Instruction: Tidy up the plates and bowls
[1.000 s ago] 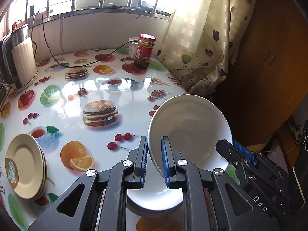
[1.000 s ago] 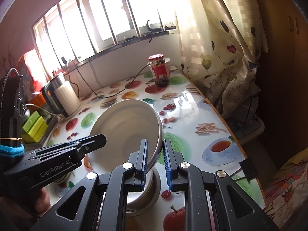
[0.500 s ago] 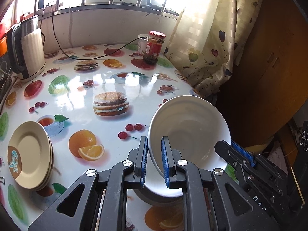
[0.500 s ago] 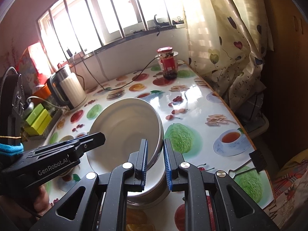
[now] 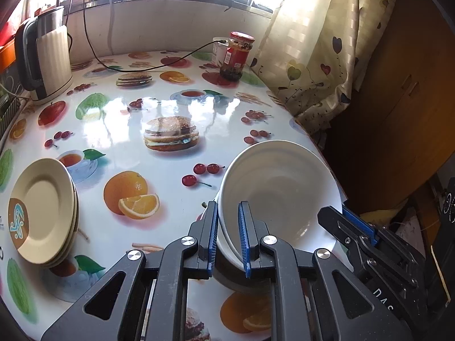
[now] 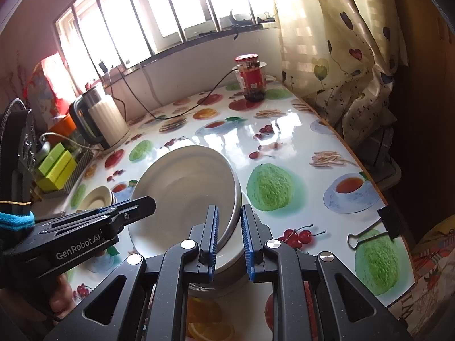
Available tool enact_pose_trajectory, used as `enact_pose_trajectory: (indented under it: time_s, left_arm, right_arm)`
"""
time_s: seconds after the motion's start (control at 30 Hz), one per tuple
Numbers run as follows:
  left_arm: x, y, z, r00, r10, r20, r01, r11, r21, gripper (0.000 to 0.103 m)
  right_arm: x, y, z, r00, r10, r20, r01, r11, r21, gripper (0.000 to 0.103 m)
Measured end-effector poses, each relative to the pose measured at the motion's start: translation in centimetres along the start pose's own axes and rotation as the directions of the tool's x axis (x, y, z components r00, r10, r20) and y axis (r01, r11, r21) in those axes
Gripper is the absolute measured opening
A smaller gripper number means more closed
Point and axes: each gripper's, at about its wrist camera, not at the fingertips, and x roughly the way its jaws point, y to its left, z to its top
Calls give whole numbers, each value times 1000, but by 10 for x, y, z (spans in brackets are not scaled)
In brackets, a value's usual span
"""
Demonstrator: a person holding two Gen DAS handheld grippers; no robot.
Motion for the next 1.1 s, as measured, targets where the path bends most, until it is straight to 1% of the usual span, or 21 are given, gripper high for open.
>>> enact_pose_trajectory:
  time_s: [0.47,1.1]
  left_arm:
    - [8,5,-3,1000,1,-26,-2,1000,-19,15]
    - [14,5,-5,999,0,-43,-1,1000,-27,15]
  right_arm:
    - [9,-1,-6,1000,-2,-30,2,1000,4,17]
    - [15,-6,-11,999,-12,-40,12,1000,10,19]
